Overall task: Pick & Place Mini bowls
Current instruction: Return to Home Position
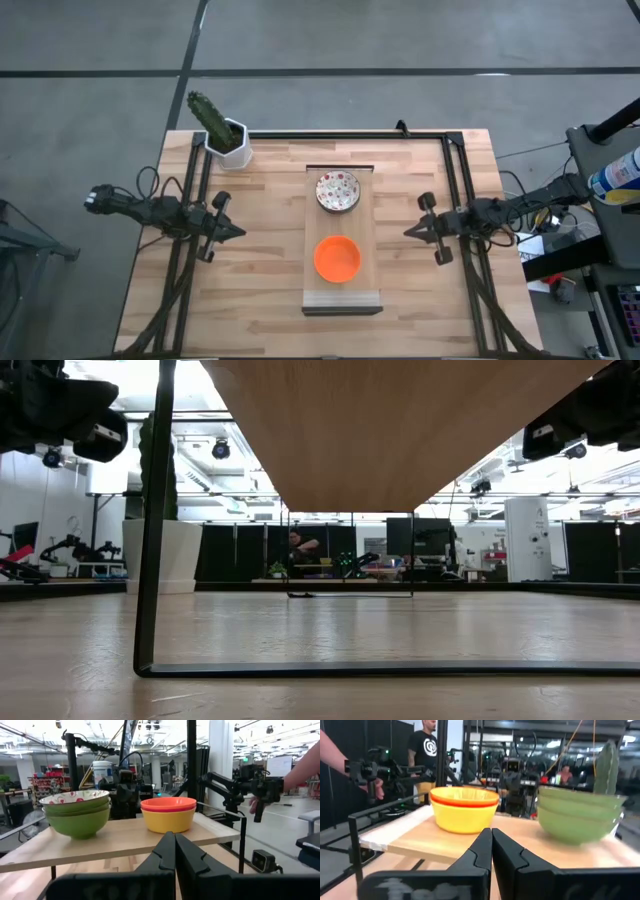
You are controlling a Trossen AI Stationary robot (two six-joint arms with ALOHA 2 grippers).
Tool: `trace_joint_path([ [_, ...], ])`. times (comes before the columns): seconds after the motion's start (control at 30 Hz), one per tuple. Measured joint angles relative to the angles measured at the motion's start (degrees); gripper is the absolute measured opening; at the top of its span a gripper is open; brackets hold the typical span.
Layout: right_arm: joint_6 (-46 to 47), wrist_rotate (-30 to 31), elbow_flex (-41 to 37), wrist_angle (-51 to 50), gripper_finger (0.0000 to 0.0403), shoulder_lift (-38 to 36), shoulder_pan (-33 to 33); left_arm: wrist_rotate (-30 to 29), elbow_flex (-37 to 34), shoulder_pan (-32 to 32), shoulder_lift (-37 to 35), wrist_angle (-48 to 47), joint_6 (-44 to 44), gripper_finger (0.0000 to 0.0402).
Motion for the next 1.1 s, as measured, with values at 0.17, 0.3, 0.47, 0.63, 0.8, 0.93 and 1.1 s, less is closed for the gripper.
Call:
trace_joint_path([
  [0.17, 3.4, 0.0, 0.0, -3.8, 0.0008, 0.1, 0.0, 0.0, 0.0, 0.0, 0.0, 0.0, -2.8, 0.0],
  [0.3, 4.0, 0.0, 0.0, -5.9, 0.0008, 0.0, 0.0, 0.0, 0.0, 0.0, 0.0, 0.0, -4.0, 0.0],
  [0.47, 3.5, 0.0, 0.0, -6.0, 0.0008, 0.4, 0.0, -0.1, 0.0, 0.0, 0.0, 0.0, -4.1, 0.0],
  [0.63, 4.7, 0.0, 0.0, -6.0, 0.0008, 0.4, 0.0, -0.1, 0.0, 0.0, 0.0, 0.0, -4.2, 0.0],
  [0.8, 5.0, 0.0, 0.0, -6.0, 0.0009, 0.4, 0.0, -0.1, 0.0, 0.0, 0.0, 0.0, -4.2, 0.0],
  [0.93, 4.9, 0.0, 0.0, -6.0, 0.0008, 0.4, 0.0, -0.1, 0.0, 0.0, 0.0, 0.0, -4.2, 0.0],
  [1.1, 5.0, 0.0, 0.0, -6.0, 0.0008, 0.4, 0.0, -0.1, 0.0, 0.0, 0.0, 0.0, -4.2, 0.0],
])
